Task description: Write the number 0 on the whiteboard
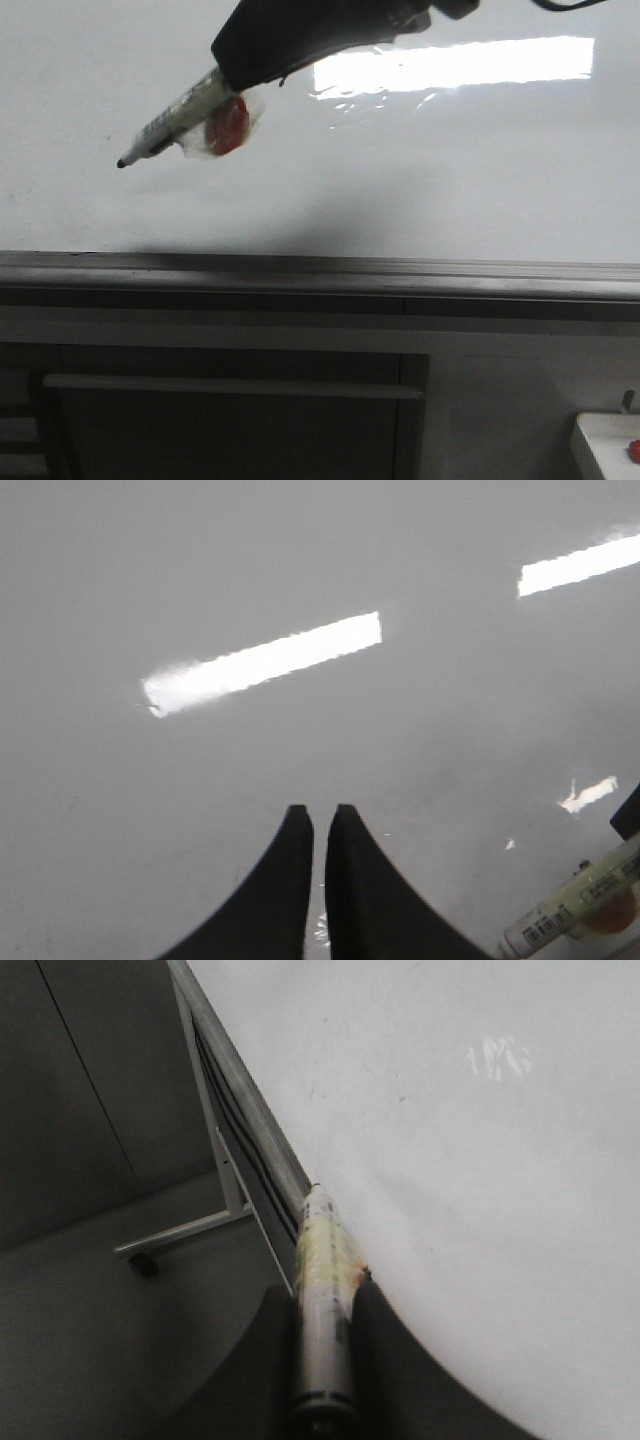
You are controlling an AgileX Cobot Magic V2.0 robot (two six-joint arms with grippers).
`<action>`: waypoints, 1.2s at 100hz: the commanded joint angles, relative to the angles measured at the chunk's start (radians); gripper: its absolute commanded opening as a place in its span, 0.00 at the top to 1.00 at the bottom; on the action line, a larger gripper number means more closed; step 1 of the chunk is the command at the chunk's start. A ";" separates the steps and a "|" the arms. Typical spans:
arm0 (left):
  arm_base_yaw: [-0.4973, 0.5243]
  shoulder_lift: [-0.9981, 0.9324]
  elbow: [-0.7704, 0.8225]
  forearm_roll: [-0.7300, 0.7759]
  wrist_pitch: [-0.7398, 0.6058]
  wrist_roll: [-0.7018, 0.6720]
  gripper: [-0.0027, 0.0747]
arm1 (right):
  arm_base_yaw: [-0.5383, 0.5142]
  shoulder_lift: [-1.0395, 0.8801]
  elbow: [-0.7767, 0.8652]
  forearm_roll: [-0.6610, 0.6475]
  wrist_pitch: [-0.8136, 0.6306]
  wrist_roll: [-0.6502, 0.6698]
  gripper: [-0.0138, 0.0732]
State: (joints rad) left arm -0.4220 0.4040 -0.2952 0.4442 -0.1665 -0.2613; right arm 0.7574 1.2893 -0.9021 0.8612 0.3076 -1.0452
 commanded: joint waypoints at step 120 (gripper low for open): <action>0.038 0.006 -0.037 -0.025 -0.139 -0.012 0.99 | -0.230 0.145 -0.352 -0.091 0.169 0.094 0.92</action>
State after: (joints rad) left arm -0.3890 0.4033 -0.2952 0.4398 -0.2280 -0.2635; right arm 0.5633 1.4895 -1.2201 0.8003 0.5183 -0.9852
